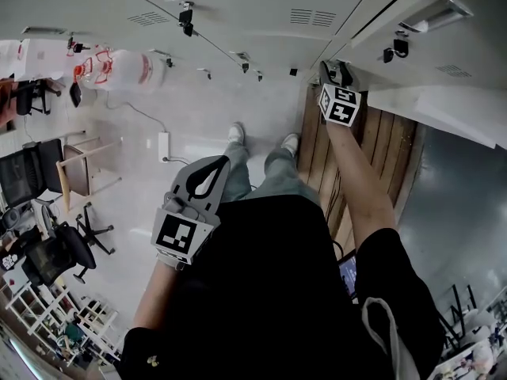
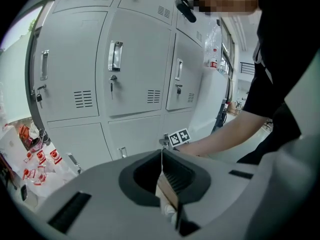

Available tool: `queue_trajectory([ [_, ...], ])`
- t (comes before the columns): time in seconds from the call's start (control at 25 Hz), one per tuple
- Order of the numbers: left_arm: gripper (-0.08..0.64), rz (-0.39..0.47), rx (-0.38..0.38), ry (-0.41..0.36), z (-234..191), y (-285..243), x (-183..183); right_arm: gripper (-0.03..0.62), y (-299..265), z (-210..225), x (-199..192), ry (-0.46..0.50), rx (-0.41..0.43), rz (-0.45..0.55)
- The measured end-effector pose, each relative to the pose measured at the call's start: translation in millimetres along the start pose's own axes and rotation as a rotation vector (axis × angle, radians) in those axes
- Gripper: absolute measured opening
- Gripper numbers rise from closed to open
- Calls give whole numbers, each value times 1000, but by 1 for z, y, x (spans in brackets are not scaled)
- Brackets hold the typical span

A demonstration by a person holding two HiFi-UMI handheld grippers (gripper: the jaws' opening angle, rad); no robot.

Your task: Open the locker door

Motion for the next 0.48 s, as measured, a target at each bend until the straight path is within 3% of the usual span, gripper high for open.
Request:
queue_trajectory([
  [0.28,23,-15,-5,0,2,-1,-6,224,-7,-2,0,-16,-16,38],
  [0.48,23,-17,-14,-1,2,-3,-7,219,-8,-2,-2,-107,4,45],
])
Point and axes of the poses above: the fingertips, and each gripper's own axes: y backward along the fingers, z to its right, x out of its top, the point moved 5 cm from there along y, backward along the fingers, and after that the axes turned 2 degrees about -x, right-handed, at the moved point
